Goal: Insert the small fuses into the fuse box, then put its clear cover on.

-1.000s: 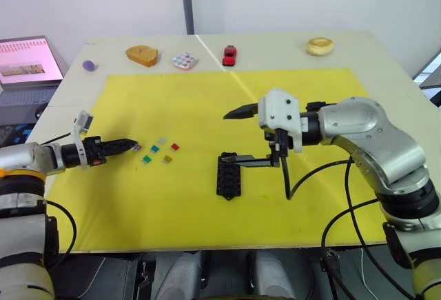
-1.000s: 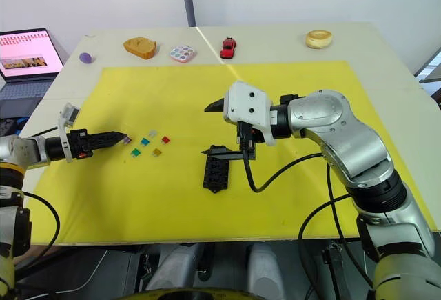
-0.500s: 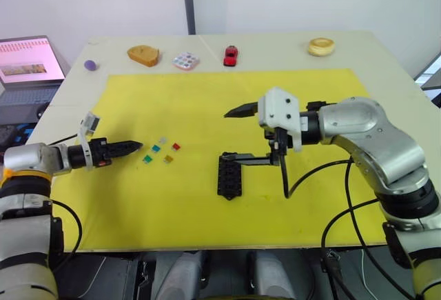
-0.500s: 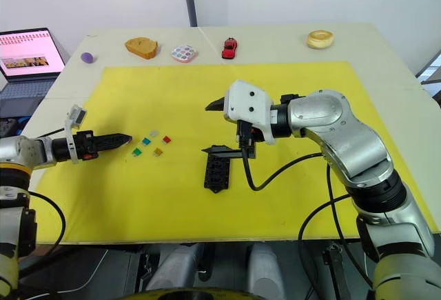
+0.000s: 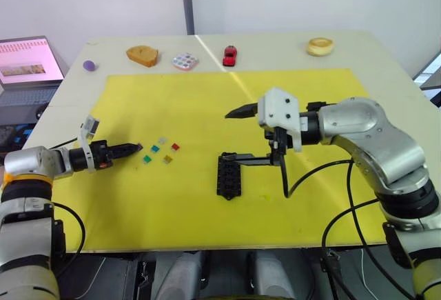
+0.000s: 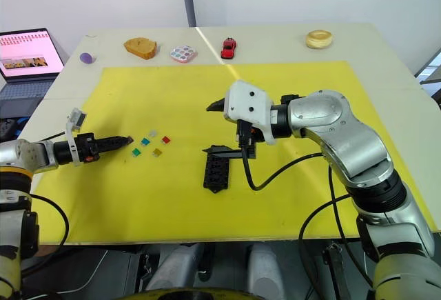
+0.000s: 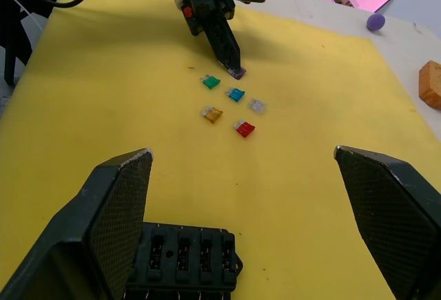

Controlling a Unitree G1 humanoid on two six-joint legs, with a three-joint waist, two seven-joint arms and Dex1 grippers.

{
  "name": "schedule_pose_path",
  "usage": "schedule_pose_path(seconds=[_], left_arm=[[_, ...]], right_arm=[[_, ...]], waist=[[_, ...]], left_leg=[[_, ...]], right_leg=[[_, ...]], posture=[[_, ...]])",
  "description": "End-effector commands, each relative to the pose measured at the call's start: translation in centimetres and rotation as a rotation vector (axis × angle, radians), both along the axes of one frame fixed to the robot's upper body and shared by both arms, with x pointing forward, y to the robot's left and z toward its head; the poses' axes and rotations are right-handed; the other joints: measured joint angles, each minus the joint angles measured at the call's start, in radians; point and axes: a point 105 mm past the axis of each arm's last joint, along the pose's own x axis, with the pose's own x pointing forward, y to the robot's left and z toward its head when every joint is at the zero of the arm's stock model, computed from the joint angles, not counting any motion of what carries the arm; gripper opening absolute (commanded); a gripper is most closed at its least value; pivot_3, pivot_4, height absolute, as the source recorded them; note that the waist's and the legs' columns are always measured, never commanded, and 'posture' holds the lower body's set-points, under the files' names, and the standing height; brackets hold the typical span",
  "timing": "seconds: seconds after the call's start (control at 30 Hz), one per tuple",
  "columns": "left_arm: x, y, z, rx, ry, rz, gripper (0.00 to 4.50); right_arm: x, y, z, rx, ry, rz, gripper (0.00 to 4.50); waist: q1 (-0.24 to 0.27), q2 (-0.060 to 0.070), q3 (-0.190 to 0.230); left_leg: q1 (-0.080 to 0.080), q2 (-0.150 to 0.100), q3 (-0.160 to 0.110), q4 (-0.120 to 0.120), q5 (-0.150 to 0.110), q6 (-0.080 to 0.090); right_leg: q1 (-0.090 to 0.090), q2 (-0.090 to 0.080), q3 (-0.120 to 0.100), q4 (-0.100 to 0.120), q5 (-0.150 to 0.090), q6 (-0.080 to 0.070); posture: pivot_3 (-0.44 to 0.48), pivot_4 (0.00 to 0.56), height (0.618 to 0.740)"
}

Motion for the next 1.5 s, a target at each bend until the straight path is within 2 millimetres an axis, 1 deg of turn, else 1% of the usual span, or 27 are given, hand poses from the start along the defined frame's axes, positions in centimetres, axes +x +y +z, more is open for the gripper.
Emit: schedule_pose_path(seconds=[0.03,0.13,0.17,0.23,0.3,0.37,0.4,0.43,0.47,0.5,0.53,0.6,0.67,0.7,0.77,0.87,1.03,1.1,1.13,1.17,1.2,1.3,1.5], left_arm=[[-0.5,0.2,-0.5,-0.014,0.030,0.022,0.07],[-0.5,0.5,0.1,-0.016,0.004,0.036,0.07],[-0.5,0.7,0.8,-0.035,-0.020,0.042,0.07],[-0.7,0.7,2.7,-0.072,-0.094,0.030,0.07],[-1.5,-0.3,5.2,-0.102,-0.202,-0.034,0.07],[-2.5,-2.0,8.3,-0.159,-0.326,-0.112,0.07],[-2.9,-2.9,9.5,-0.188,-0.374,-0.144,0.07],[-3.2,-3.5,10.3,-0.205,-0.402,-0.163,0.07],[-3.5,-4.5,11.0,-0.221,-0.441,-0.194,0.07],[-3.8,-5.9,11.6,-0.243,-0.472,-0.236,0.07],[-4.3,-7.8,12.3,-0.257,-0.508,-0.295,0.07],[-5.7,-11.4,13.6,-0.282,-0.596,-0.421,0.07],[-6.5,-13.4,14.2,-0.270,-0.647,-0.480,0.07],[-6.7,-13.9,14.2,-0.265,-0.655,-0.485,0.07],[-7.0,-14.7,14.9,-0.283,-0.690,-0.510,0.07],[-7.3,-15.3,15.5,-0.300,-0.716,-0.537,0.07],[-7.1,-15.3,15.8,-0.321,-0.714,-0.540,0.07],[-7.0,-15.1,15.7,-0.323,-0.705,-0.541,0.00],[-6.9,-15.1,15.6,-0.320,-0.700,-0.543,0.00],[-6.9,-15.1,15.5,-0.319,-0.696,-0.545,0.00],[-6.9,-15.1,15.4,-0.321,-0.692,-0.549,0.00],[-7.0,-15.2,15.3,-0.324,-0.683,-0.565,0.00],[-6.8,-15.2,14.9,-0.315,-0.675,-0.572,0.00]], right_arm=[[-0.5,0.2,0.8,0.007,-0.050,0.023,4.50],[-0.5,0.1,0.8,0.003,-0.049,0.023,4.50],[-0.5,0.0,0.8,0.004,-0.044,0.021,4.50],[-0.5,-0.2,0.7,0.012,-0.017,0.014,4.50],[-0.6,-0.5,1.0,0.062,0.055,-0.005,4.50],[-0.2,-1.0,2.0,0.166,0.163,-0.039,4.50],[0.0,-1.2,2.5,0.216,0.212,-0.054,4.50],[0.1,-1.4,2.8,0.246,0.244,-0.063,4.50],[0.3,-1.7,3.2,0.285,0.288,-0.074,4.50],[0.5,-1.9,3.5,0.325,0.340,-0.081,4.50],[0.5,-1.9,3.7,0.354,0.392,-0.081,4.50],[0.2,-1.5,4.1,0.369,0.532,-0.055,4.50],[-0.2,-1.0,4.8,0.376,0.593,-0.024,4.50],[-0.4,-0.9,5.0,0.382,0.608,-0.017,4.50],[-0.2,-0.4,4.9,0.353,0.676,-0.042,4.50],[-0.2,-0.2,5.1,0.343,0.721,-0.047,4.50],[-0.2,0.1,5.3,0.356,0.737,-0.053,4.50],[-0.3,0.2,5.5,0.372,0.742,-0.042,3.93],[-0.3,0.4,5.7,0.381,0.745,-0.036,3.57],[-0.3,0.5,5.9,0.389,0.748,-0.032,3.17],[-0.3,0.6,6.0,0.393,0.751,-0.027,2.65],[-0.4,0.8,6.3,0.413,0.763,-0.014,2.65],[-0.5,1.1,6.2,0.409,0.770,-0.017,2.65]], waist=[[-0.001,0.000,0.000],[-0.002,0.000,0.000],[-0.002,0.000,0.000],[-0.003,0.000,0.000],[-0.005,0.000,0.000],[-0.005,-0.001,0.001],[-0.001,-0.002,0.001],[0.003,-0.002,0.001],[0.005,-0.002,0.001],[0.007,-0.002,0.001],[0.008,-0.003,0.001],[0.006,-0.003,0.001],[0.001,-0.003,0.001],[-0.003,-0.003,0.001],[-0.011,-0.003,0.001],[-0.010,-0.003,0.001],[0.001,-0.003,0.001],[0.003,-0.003,0.001],[0.001,-0.003,0.001],[0.001,-0.003,0.001],[0.000,-0.003,0.001],[-0.002,-0.003,0.001],[-0.001,-0.003,0.001]], left_leg=[[0.000,0.000,0.000,0.000,0.000,0.000],[0.000,0.000,0.000,0.000,0.000,0.000],[0.000,0.000,0.000,0.000,0.000,0.000],[0.000,0.000,0.000,0.000,0.000,0.000],[0.000,0.000,0.000,-0.001,0.000,0.000],[-0.001,0.001,0.000,-0.001,0.001,-0.001],[-0.001,0.001,0.000,0.000,0.001,-0.001],[-0.001,0.001,-0.002,0.000,0.000,-0.001],[-0.001,0.001,-0.003,0.000,0.000,-0.001],[0.000,0.001,-0.003,0.000,0.000,-0.001],[0.001,0.000,-0.003,0.000,0.000,0.000],[0.001,0.000,-0.003,0.001,0.000,0.000],[0.000,0.000,-0.003,0.001,0.001,-0.001],[0.000,0.001,-0.003,0.001,0.001,-0.001],[0.000,0.001,-0.002,-0.001,0.003,-0.005],[0.001,0.002,-0.001,-0.001,0.003,-0.005],[0.000,0.002,-0.001,0.000,0.003,-0.005],[0.000,0.002,-0.001,0.000,0.002,-0.004],[0.000,0.002,-0.001,0.000,0.002,-0.003],[0.000,0.002,-0.001,0.000,0.002,-0.003],[0.000,0.002,-0.001,0.000,0.002,-0.003],[0.000,0.002,-0.001,-0.001,0.002,-0.003],[0.000,0.002,-0.001,-0.001,0.002,-0.003]], right_leg=[[0.000,0.000,0.000,0.000,0.000,0.000],[0.000,0.000,0.000,0.000,0.000,0.000],[0.000,0.000,0.000,0.000,0.000,0.000],[0.000,0.000,0.000,0.000,0.000,0.000],[-0.001,0.000,0.000,0.000,0.000,0.000],[-0.001,0.000,0.001,0.000,0.000,0.000],[-0.001,0.000,0.001,0.000,0.000,0.000],[0.000,0.000,0.001,-0.001,0.000,-0.001],[0.001,0.001,0.001,-0.001,0.001,-0.001],[0.002,0.001,0.001,-0.002,0.001,-0.001],[0.002,0.001,0.001,-0.002,0.001,-0.001],[0.004,0.001,0.001,-0.002,0.001,-0.001],[0.003,0.001,0.002,-0.002,0.001,-0.001],[0.003,0.001,0.002,-0.002,0.001,-0.001],[0.002,0.002,0.002,-0.002,0.001,-0.001],[0.002,0.003,0.004,-0.002,0.001,-0.001],[0.002,0.003,0.004,-0.002,0.001,-0.001],[0.002,0.003,0.004,-0.002,0.001,-0.001],[0.002,0.003,0.004,-0.002,0.001,-0.001],[0.002,0.003,0.004,-0.002,0.001,-0.001],[0.002,0.003,0.004,-0.002,0.001,-0.001],[0.001,0.003,0.004,-0.002,0.001,-0.001],[0.001,0.003,0.004,-0.002,0.001,-0.001]], posture=[[0.000,0.150,0.740],[0.000,0.150,0.740],[0.000,0.150,0.740],[0.000,0.150,0.740],[0.000,0.150,0.740],[0.000,0.150,0.740],[0.000,0.150,0.740],[0.000,0.150,0.740],[0.000,0.150,0.740],[0.000,0.150,0.740],[0.000,0.150,0.740],[0.000,0.150,0.740],[0.000,0.150,0.740],[0.000,0.150,0.740],[0.000,0.150,0.740],[0.000,0.150,0.740],[0.000,0.150,0.740],[0.000,0.150,0.740],[0.000,0.150,0.740],[0.000,0.150,0.740],[0.000,0.150,0.740],[0.000,0.150,0.740],[0.000,0.150,0.740]])
